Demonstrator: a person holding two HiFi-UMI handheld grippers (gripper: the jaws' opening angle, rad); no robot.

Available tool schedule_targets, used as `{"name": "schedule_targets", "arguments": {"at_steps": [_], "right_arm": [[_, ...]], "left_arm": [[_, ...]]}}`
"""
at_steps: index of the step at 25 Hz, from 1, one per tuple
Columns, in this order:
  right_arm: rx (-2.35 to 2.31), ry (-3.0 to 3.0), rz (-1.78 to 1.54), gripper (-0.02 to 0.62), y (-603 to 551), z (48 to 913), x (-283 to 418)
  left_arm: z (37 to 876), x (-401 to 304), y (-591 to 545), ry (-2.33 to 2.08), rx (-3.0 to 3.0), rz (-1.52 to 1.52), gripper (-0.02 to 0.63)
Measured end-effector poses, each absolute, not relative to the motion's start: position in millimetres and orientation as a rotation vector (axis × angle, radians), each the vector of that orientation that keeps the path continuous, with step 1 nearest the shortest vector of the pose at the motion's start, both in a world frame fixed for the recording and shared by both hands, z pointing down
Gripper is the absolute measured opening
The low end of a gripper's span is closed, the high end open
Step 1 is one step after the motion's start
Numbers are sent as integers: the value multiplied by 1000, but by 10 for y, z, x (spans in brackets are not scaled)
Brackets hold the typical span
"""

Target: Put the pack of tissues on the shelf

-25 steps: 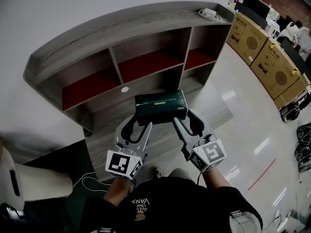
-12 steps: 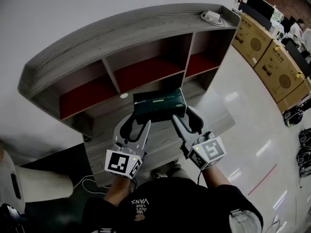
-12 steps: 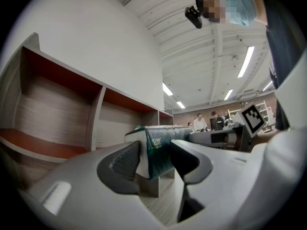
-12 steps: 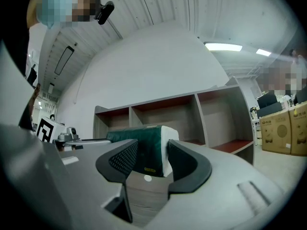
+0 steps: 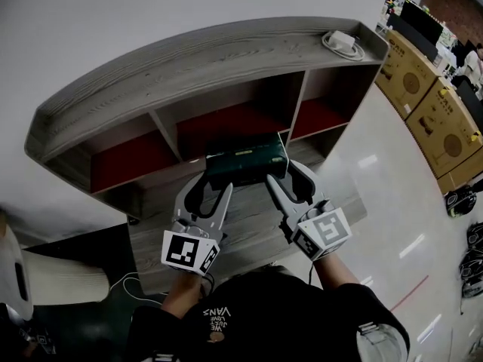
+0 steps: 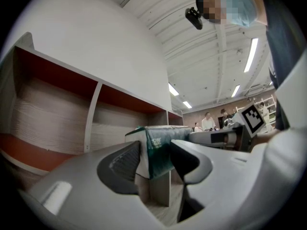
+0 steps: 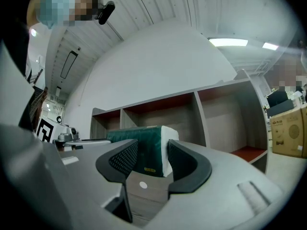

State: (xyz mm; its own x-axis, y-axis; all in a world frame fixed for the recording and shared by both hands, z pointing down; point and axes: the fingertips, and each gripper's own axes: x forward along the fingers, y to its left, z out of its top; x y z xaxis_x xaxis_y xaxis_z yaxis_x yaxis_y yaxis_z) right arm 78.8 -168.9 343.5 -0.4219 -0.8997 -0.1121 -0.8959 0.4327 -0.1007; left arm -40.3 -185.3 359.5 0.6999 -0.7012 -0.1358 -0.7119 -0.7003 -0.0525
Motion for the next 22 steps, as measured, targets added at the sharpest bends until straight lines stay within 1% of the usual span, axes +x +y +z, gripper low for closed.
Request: {"name": "schedule_targets", "arguments": {"at_steps": [13, 22], "right_arm": [[-1542, 2609, -54, 189, -2146, 3453, 871], [-1491, 2628, -72, 189, -2393, 3565, 878]], "left_arm": [[3585, -350, -2217, 1292, -2735, 168, 225], [3680, -332, -2420, 1345, -2702, 115, 225]]}}
